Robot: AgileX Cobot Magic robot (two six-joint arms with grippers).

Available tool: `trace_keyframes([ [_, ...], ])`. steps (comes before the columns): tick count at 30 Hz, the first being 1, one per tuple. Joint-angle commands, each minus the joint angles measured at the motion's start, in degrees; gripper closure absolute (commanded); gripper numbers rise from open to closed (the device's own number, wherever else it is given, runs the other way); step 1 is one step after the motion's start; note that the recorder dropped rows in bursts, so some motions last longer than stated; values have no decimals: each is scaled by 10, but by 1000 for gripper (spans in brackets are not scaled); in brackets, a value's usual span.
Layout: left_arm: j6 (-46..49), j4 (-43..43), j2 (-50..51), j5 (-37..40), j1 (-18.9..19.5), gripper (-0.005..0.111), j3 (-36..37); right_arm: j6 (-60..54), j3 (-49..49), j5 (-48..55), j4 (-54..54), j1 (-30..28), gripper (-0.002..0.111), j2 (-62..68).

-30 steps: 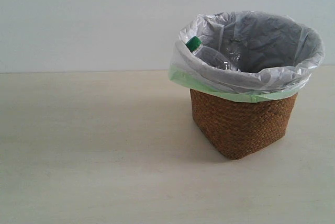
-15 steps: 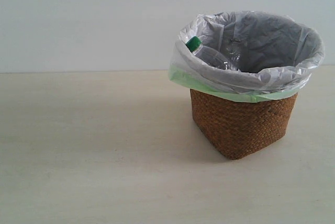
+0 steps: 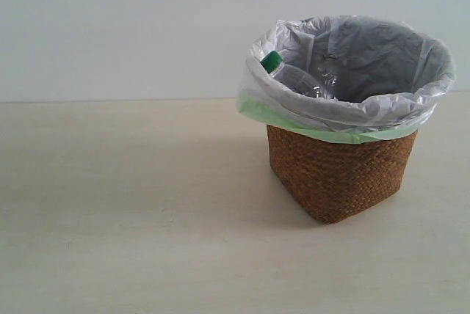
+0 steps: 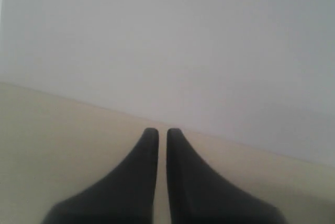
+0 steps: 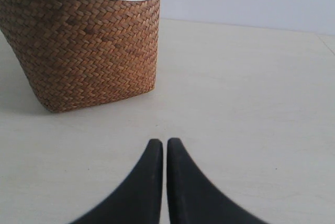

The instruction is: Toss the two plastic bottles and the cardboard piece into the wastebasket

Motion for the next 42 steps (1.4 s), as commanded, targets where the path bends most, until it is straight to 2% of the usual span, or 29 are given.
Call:
trace_keyframes([
  [1,19,7,-1,6,7,101,3,0,0,-2,0,-3,108,-3],
  [5,22,7,-1,23,7,101,3,0,0,-2,0,-3,108,-3],
  [8,26,7,-1,65,7,101,3,0,0,-2,0,-3,108,-3],
  [12,107,7,-1,117,7,101,3,0,0,-2,0,-3,108,-3],
  [16,117,8,-1,139,7,101,3,0,0,-2,0,-3,108,-3],
  [42,117,8,-1,140,7,101,3,0,0,-2,0,-3,108,-3],
])
